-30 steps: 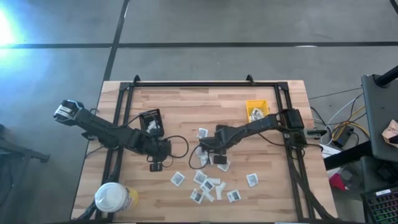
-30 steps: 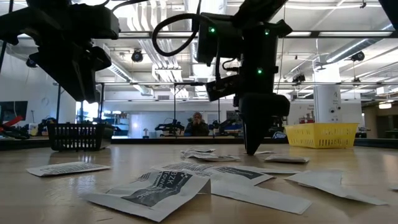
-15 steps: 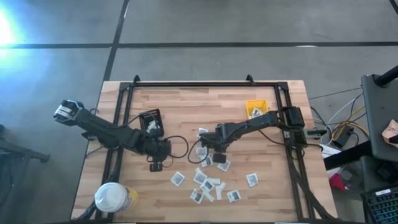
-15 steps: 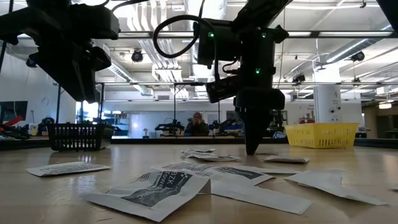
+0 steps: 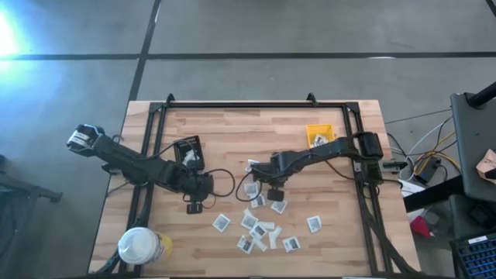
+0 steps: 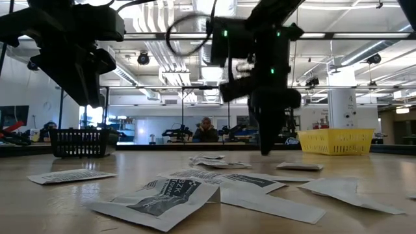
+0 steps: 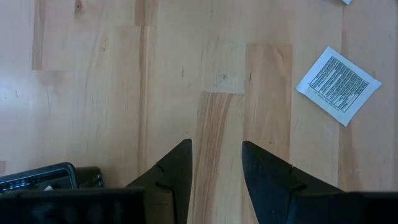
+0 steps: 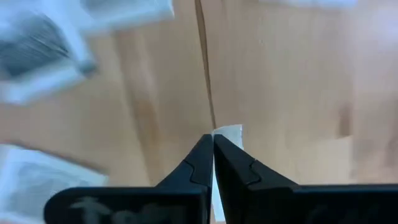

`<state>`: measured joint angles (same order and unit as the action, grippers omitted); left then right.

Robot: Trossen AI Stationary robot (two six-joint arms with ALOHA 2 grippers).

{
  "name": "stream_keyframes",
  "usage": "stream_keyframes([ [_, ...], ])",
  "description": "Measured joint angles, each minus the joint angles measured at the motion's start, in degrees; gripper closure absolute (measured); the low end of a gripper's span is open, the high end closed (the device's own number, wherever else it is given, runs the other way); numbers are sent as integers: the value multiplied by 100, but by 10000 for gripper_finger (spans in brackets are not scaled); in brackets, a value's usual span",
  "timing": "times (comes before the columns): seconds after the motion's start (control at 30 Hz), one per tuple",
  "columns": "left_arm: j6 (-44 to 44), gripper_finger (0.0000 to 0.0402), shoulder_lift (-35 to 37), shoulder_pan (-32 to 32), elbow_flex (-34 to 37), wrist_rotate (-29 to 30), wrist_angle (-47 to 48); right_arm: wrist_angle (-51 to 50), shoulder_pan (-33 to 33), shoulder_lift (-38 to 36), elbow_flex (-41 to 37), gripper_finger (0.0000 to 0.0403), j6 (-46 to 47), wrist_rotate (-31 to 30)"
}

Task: Pick & Place First Aid Supplies
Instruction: Put the green bandage into the black bin

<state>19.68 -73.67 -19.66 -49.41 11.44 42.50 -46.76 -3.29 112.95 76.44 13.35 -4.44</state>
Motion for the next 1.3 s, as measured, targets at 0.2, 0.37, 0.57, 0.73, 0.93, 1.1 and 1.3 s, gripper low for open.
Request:
stream_keyframes([
  [0.2, -6, 268, 0, 4, 0, 84, -154, 63, -50, -616, -14, 392, -135, 107],
  [0.37, -262, 268, 0, 4, 2, 144, -521, 208, -103, -984, -18, 394, -298, 151],
  [0.57, -737, 268, 0, 4, 7, 431, -1142, 540, -216, -1153, -50, 394, -642, 482],
  [0.73, -1273, 268, -1, 1, 9, 475, -1896, 1073, -268, -1185, -59, 394, -1159, 1389],
  [0.93, -1842, 268, 0, 0, 11, 491, -2800, 1581, -271, -1251, -18, 394, -1676, 2059],
  [1.1, -2108, 268, -52, 0, 11, 485, -3272, 2077, -271, -1303, -15, 394, -2082, 2699],
  [1.3, -2279, 268, -233, 0, 11, 479, -3758, 2970, -271, -1311, -11, 394, -2380, 3253],
])
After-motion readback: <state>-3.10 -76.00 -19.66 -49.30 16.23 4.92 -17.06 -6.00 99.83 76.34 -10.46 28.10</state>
